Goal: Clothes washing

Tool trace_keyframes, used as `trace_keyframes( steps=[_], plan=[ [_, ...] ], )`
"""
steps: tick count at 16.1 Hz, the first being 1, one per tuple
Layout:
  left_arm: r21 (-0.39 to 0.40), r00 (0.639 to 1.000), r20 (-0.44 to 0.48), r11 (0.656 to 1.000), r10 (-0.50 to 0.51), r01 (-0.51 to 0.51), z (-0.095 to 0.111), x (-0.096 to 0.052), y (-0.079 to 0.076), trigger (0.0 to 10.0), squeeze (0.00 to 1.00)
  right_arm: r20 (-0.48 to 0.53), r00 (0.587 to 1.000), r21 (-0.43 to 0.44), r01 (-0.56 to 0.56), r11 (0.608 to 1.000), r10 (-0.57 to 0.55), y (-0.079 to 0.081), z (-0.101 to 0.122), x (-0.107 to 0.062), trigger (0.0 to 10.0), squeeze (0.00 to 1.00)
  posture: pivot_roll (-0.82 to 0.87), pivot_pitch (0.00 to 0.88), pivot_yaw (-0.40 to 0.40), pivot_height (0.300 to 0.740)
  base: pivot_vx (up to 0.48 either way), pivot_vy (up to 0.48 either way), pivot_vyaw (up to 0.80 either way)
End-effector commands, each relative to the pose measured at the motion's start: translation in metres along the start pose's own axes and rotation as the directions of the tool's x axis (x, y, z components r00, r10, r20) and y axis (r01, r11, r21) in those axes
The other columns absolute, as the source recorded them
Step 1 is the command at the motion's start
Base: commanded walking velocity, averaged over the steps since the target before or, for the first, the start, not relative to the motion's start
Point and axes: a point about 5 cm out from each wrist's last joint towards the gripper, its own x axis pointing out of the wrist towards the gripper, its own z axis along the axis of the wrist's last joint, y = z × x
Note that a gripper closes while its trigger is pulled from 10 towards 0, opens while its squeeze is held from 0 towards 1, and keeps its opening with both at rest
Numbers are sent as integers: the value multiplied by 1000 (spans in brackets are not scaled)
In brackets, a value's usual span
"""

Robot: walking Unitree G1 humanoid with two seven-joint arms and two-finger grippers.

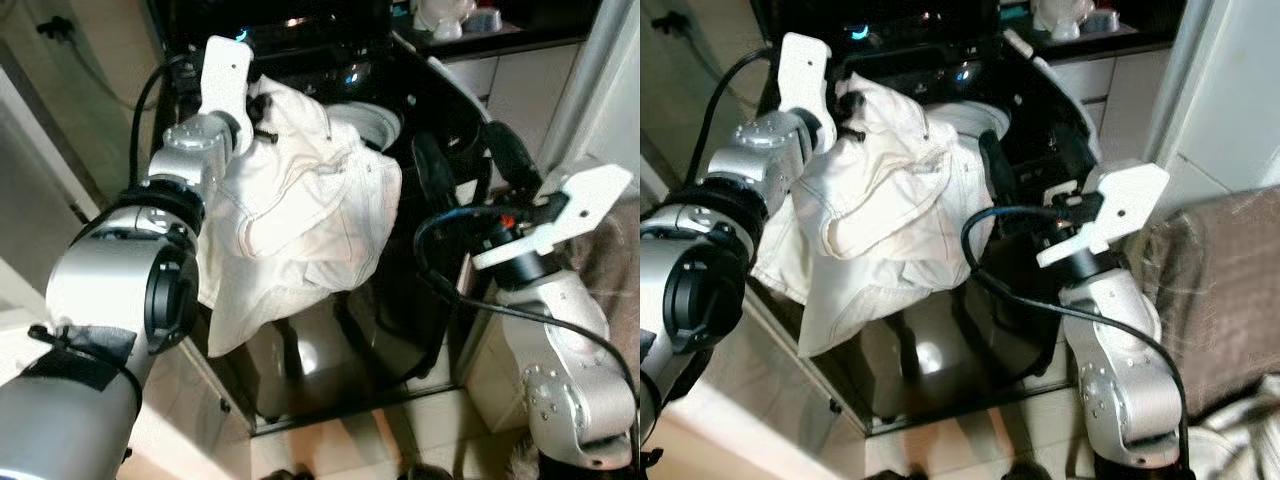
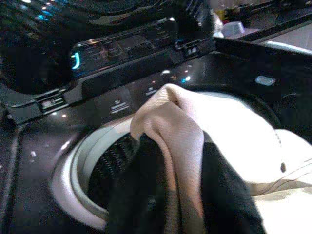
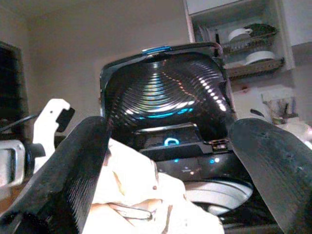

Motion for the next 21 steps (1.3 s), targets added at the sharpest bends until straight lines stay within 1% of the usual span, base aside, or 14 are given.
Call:
trace_keyframes(
  steps=[1,5,9,10,11,12,13,14,15,17,18,19,20,21],
  plan=[
    [-7,1000,20,1000,17,-17,6,-1,6,0,0,-27,1000,7,5,1000,-5,2,-6,-2,10000,0,-288,0,154,740,0,0,0],
    [25,999,53,1000,5,-7,17,-1,8,0,0,-45,999,16,20,1000,-19,2,-12,-4,10000,0,-289,0,162,740,0,0,0],
    [-25,996,81,999,23,-21,30,-2,13,0,0,-69,997,37,32,999,-29,2,-18,-5,10000,0,-290,0,161,740,0,0,0],
    [-26,989,146,1000,10,-7,57,-3,14,0,0,-78,997,46,16,999,-13,3,-18,-8,10000,0,-293,0,161,740,0,0,0],
    [-2,978,210,1000,-1,1,84,-6,15,0,0,-77,997,49,7,999,-4,3,-17,-11,10000,0,-294,0,164,740,0,0,0],
    [15,968,249,1000,-5,2,101,-9,15,0,0,-76,997,51,0,999,4,2,-16,-13,10000,0,-294,0,164,740,0,0,0],
    [60,956,292,998,-9,-9,120,-13,15,0,0,-73,997,47,-18,999,21,3,-15,-14,10000,0,-304,0,176,740,0,0,0],
    [127,940,340,991,5,-51,142,-18,17,0,0,-72,997,35,-21,999,24,2,-14,-15,10000,0,-313,0,186,740,0,0,0],
    [120,927,375,990,20,-69,156,-23,20,0,0,-72,997,27,-6,1000,8,2,-16,-15,10000,0,-318,0,195,740,0,0,0],
    [83,918,396,994,32,-70,163,-26,22,0,0,-72,997,30,10,1000,-8,3,-18,-14,10000,0,-323,0,201,740,0,0,0],
    [61,901,433,998,-14,-13,174,-29,19,0,0,-83,995,30,49,998,-46,2,-23,-14,10000,0,-320,0,206,740,0,0,0],
    [82,897,433,995,-85,54,175,-29,13,0,0,-88,994,35,60,998,-57,1,-25,-14,10000,0,-314,0,205,740,0,0,0],
    [70,889,406,978,-210,198,167,-26,3,0,0,-94,993,25,76,997,-73,-1,-28,-14,10000,0,-294,0,202,740,0,0,0],
    [65,884,396,968,-250,244,163,-25,1,0,0,-96,992,21,82,996,-80,-2,-28,-14,10000,0,-294,0,202,740,0,0,0]
  ],
)
